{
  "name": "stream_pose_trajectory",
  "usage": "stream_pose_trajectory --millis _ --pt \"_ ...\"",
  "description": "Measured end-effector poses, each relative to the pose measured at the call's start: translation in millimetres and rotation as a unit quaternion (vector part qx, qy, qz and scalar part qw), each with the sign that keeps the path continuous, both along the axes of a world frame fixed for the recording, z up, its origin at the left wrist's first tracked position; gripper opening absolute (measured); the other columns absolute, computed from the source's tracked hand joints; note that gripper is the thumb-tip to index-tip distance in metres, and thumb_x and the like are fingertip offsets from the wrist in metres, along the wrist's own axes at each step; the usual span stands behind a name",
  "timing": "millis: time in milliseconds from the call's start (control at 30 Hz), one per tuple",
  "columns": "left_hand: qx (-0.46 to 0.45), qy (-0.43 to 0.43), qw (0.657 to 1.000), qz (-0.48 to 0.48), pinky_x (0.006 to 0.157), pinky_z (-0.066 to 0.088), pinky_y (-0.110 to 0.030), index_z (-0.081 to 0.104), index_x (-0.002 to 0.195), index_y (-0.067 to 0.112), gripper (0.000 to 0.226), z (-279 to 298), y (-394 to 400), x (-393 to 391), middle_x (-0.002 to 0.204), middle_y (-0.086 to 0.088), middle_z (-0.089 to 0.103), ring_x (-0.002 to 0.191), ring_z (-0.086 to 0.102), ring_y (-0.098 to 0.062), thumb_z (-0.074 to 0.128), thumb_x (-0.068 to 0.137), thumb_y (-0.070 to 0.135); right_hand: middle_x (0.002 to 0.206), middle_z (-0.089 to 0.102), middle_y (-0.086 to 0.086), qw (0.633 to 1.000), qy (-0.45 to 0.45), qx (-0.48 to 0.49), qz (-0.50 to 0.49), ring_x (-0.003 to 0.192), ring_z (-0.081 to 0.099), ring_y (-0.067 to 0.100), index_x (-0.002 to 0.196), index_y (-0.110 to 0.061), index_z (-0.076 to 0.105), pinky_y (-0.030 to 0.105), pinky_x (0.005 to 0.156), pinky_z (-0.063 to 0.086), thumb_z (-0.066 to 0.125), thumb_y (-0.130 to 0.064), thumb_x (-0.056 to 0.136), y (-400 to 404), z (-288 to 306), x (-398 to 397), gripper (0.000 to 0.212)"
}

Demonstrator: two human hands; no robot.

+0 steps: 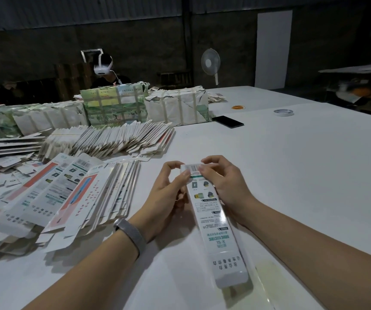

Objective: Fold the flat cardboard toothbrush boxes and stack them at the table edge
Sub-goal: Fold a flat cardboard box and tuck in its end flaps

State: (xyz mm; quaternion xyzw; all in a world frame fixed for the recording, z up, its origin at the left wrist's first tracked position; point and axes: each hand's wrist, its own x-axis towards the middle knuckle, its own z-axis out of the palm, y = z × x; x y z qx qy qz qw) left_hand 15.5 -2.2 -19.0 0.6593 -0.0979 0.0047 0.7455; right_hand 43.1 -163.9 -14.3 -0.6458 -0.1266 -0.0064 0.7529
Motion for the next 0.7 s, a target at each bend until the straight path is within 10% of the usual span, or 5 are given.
stream_pose_trajectory --millis 300,467,700 --pt "-0.039 -0.006 0.997 0.068 0.035 0.028 -0.020 0.053 0.103 0.026 0.044 -2.6 -2.4 6.3 0.051 0.004 0.051 0.039 0.038 -0.009 0.077 0.074 0.048 0.117 0.058 -0.009 0.967 -0.062 -0.244 0.034 0.091 0.068 0.013 0.129 -0.043 0.052 0.033 0.078 0.059 0.075 -0.053 0.067 -12.6 14.3 -7.4 0.067" --pt "-0.048 -0.023 0.997 0.059 0.035 0.030 -0.021 0.054 0.099 0.029 0.037 -6.8 2.2 7.8 0.055 0.000 0.054 0.040 0.038 -0.011 0.075 0.076 0.048 0.118 0.059 -0.013 0.931 -0.078 -0.354 0.040 0.085 0.064 0.005 0.133 -0.038 0.054 0.020 0.069 0.050 0.080 -0.038 0.078 -19.5 37.3 -14.6 0.060" --pt "-0.080 -0.008 0.996 0.031 0.042 0.038 -0.019 0.065 0.097 0.037 0.036 -19.7 18.1 25.5 0.059 -0.003 0.057 0.039 0.041 -0.012 0.079 0.070 0.054 0.129 0.057 -0.006 0.841 -0.142 -0.518 -0.072 0.115 0.056 0.017 0.123 -0.030 0.066 0.038 0.096 0.049 0.075 -0.029 0.078 -81.5 58.4 -28.8 0.046"
